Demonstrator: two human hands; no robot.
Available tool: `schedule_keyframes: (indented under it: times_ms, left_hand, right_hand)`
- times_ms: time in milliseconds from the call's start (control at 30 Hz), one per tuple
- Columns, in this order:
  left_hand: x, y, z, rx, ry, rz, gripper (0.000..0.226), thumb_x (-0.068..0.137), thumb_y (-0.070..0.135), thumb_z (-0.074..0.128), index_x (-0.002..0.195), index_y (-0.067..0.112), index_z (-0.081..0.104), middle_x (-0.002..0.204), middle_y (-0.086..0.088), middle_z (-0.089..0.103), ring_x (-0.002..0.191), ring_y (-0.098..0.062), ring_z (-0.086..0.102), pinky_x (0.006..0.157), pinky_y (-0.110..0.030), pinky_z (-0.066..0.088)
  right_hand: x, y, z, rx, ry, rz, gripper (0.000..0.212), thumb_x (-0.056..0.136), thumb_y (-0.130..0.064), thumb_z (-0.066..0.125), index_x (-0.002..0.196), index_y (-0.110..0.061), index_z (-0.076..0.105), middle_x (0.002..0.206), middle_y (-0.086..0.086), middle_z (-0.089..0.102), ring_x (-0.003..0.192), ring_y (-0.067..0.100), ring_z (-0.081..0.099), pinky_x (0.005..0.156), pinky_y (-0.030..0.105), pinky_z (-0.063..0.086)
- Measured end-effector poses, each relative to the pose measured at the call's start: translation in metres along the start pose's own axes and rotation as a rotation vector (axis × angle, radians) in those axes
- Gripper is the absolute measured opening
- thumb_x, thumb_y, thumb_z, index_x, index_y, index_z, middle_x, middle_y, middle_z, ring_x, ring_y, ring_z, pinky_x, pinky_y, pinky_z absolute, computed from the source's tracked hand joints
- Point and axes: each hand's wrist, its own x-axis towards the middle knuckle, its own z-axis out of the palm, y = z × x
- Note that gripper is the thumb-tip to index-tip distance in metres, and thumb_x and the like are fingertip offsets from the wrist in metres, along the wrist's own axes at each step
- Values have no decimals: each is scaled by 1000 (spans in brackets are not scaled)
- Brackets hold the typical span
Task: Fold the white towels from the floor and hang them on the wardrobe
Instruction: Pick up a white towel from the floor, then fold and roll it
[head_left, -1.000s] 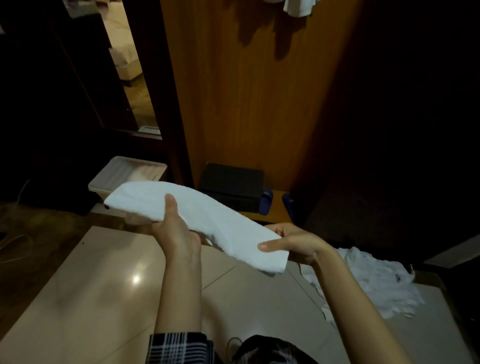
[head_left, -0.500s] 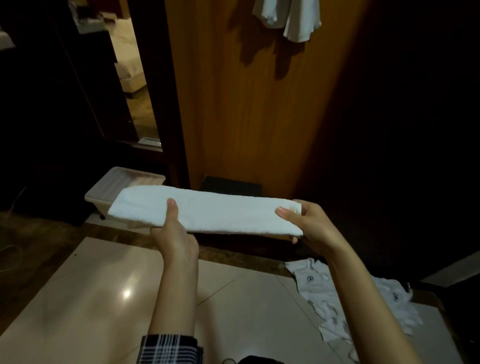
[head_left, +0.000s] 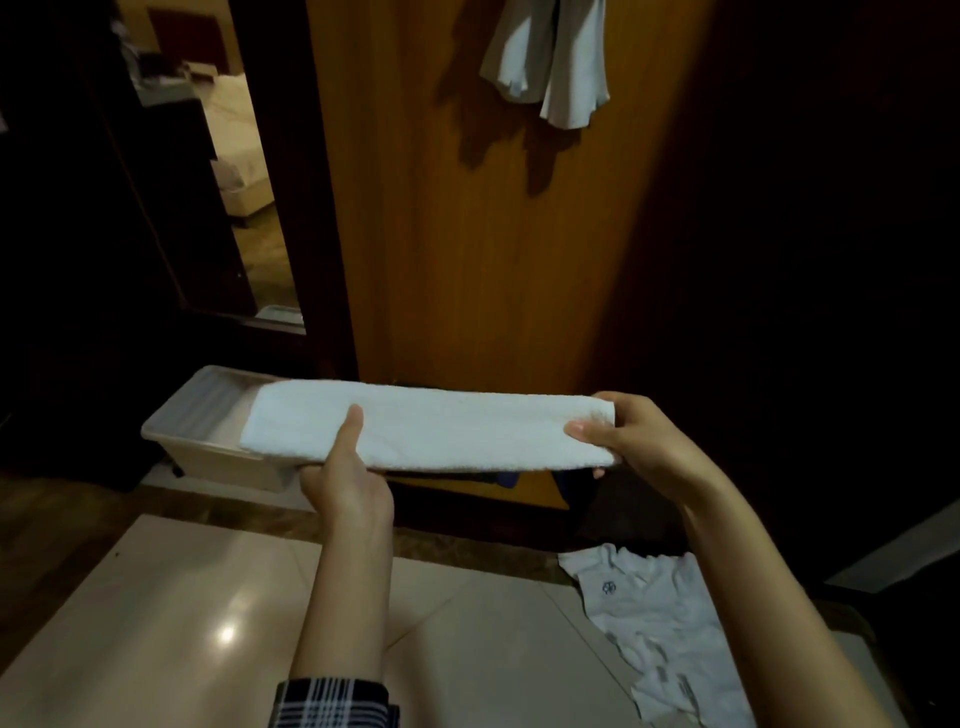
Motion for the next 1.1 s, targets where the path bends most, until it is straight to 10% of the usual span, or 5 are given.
schedule_keyframes:
  times_ms: [533,800,1100]
  left_hand:
    - [30,34,28,70,-130,101,43,90,2,59,130,13,48,118,-2,58,108,-17,58,94,-38,50]
    - [44,64,47,535,-248,354,43,80,0,71,120,7,57,108,-3,60,97,-15,58,81,-26,47]
    - [92,84,111,882,-352,619,62,70,2,81,125,11,56,111,0,58,101,-16,55,84,-32,49]
  right_hand:
    - [44,-41,2,-227,246,-32,9,89,-18,67,84,-16,59,79,-4,58,74,12,56,60,24,43]
    - [68,-66,4,-841,599,-178,34,88,-12,58,63,-21,37,63,-7,42,78,25,49,66,32,30]
    - [103,-95,-22,-1021,709,-196,11,88,-13,56,98,-9,61,92,11,61,93,31,56,63,32,35]
